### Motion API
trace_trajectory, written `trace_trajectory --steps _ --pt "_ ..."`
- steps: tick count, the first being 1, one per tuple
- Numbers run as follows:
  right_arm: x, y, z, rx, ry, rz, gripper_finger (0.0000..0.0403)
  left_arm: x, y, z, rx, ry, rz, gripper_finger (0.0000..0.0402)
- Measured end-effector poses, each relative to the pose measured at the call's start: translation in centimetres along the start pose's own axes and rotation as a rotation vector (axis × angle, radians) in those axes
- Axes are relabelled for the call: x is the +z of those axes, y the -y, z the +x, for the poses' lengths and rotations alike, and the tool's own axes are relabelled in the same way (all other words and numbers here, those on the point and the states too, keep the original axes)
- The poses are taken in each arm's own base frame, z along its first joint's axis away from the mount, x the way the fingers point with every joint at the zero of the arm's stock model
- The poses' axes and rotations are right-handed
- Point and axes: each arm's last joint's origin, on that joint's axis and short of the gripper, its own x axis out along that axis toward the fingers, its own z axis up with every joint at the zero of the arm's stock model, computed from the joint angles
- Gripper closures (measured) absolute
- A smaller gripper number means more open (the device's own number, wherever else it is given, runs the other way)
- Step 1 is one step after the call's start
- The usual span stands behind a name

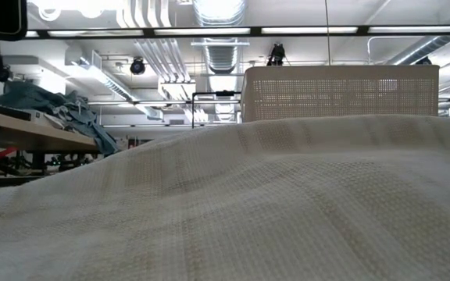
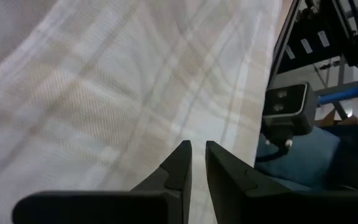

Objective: Fold towel
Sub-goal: Fold the white checkered towel

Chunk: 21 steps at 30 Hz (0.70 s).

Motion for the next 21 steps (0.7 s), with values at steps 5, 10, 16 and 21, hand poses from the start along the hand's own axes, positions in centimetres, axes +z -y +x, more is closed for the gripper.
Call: trace_trajectory --steps 5,10,16,21 --pt "0.0 0.0 0.8 -0.014 -0.068 -0.033 0.0276 0.2 0.0 0.1 0.004 0.019 0.021 0.0365" --pt "-0.2 0.0 1.1 -0.035 -0.098 -0.053 0.0266 0.2 -0.5 0.1 0.048 0.018 0.05 0.0365" --pt "0.2 -0.4 0.3 0.016 -0.096 -0.05 0.0333 0.2 -1.2 0.0 0.11 0.014 0.036 0.0365" --pt "0.6 -0.8 -0.5 0.061 -0.078 -0.065 0.0396 0.2 -1.3 0.0 0.119 0.013 0.04 0.0365"
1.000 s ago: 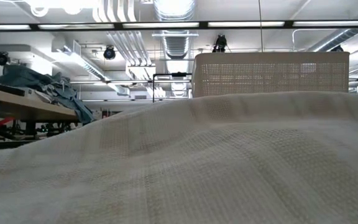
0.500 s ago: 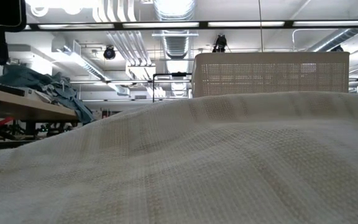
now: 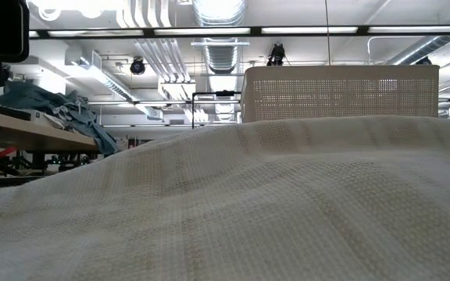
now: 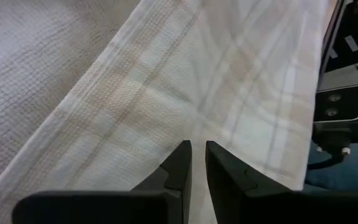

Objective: Fold towel
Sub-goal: Fold the white checkered towel

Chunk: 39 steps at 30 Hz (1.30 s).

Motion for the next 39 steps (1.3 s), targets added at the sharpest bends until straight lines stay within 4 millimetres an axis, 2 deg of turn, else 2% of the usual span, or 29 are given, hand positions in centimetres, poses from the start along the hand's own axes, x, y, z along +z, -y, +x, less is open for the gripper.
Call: trace_trajectory --steps 7,14,29,32,35,39 --pt "0.6 -0.7 -0.8 0.025 0.021 -0.007 0.0401 0.0 0.0 0.0 0.0 0.001 -0.007 0.0365" --pt "0.5 -0.6 -0.6 0.021 0.017 -0.007 0.0398 0.1 0.0 0.0 0.0 0.003 -0.008 0.0365" --pt "-0.2 0.2 0.4 -0.014 0.001 0.027 0.0328 0.1 0.0 0.0 0.002 0.029 -0.007 0.0365" --pt "-0.2 0.3 0.5 -0.015 0.002 0.023 0.034 0.1 0.0 0.0 0.002 0.03 -0.007 0.0365" --pt "0.0 0.1 0.5 -0.002 0.033 0.01 0.0386 0.1 0.0 0.0 -0.003 0.03 -0.01 0.0365" --pt "0.3 -0.4 -0.6 0.015 0.016 0.007 0.04 0.3 1.5 -0.1 -0.134 0.039 -0.052 0.0365"
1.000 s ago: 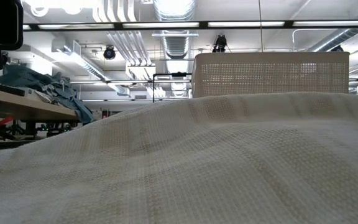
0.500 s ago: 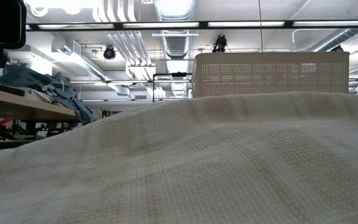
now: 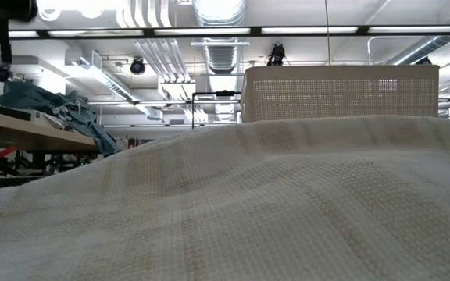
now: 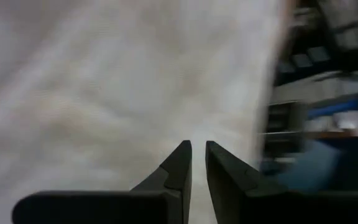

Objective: Fold towel
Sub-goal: Fold the white checkered towel

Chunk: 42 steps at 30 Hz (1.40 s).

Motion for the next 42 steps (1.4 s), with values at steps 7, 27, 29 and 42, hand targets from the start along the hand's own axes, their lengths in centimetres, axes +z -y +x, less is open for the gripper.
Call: trace_trajectory --steps 7,27,29,42 --pt "1.0 -1.6 -3.9 -0.021 0.008 -0.037 0.0402 0.5 1.8 -0.5 -0.124 0.064 0.062 0.0365" --pt "-0.2 -6.9 -12.8 0.115 0.076 -0.219 0.0403 5.2 0.9 1.4 0.113 0.36 0.544 0.0285" --pt "-0.3 -7.0 -12.5 0.104 0.063 -0.22 0.0403 5.3 0.7 1.5 0.128 0.353 0.558 0.0266" --pt "-0.5 -7.2 -11.5 0.063 -0.028 -0.219 0.0403 4.6 -0.1 1.6 0.108 0.149 0.492 0.0216"
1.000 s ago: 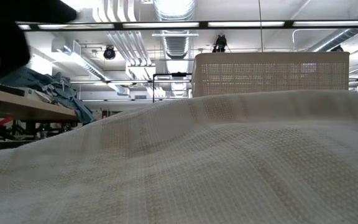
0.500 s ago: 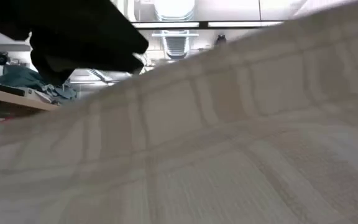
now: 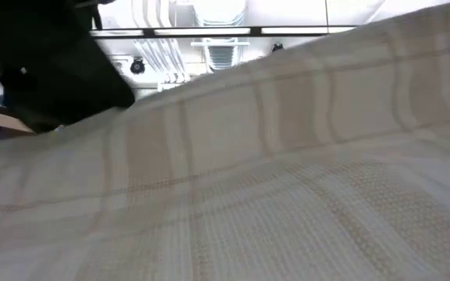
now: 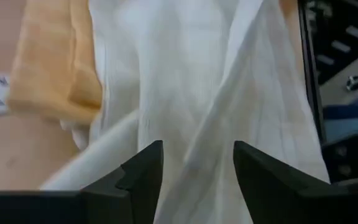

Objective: Fold towel
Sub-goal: Fold the white checkered towel

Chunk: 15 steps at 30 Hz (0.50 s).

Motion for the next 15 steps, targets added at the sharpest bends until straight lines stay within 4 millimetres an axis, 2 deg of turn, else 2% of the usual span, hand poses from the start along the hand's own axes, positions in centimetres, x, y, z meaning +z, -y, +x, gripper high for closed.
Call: trace_trajectory --steps 8,15 --pt "-0.1 0.0 0.0 0.015 -0.017 0.003 0.0403 -1.1 0.0 -0.3 -0.068 -0.211 -0.097 0.0242" --pt "-0.3 -0.3 0.0 0.057 -0.072 0.018 0.0403 -3.2 0.9 -1.8 -0.104 -0.411 -0.25 0.0281"
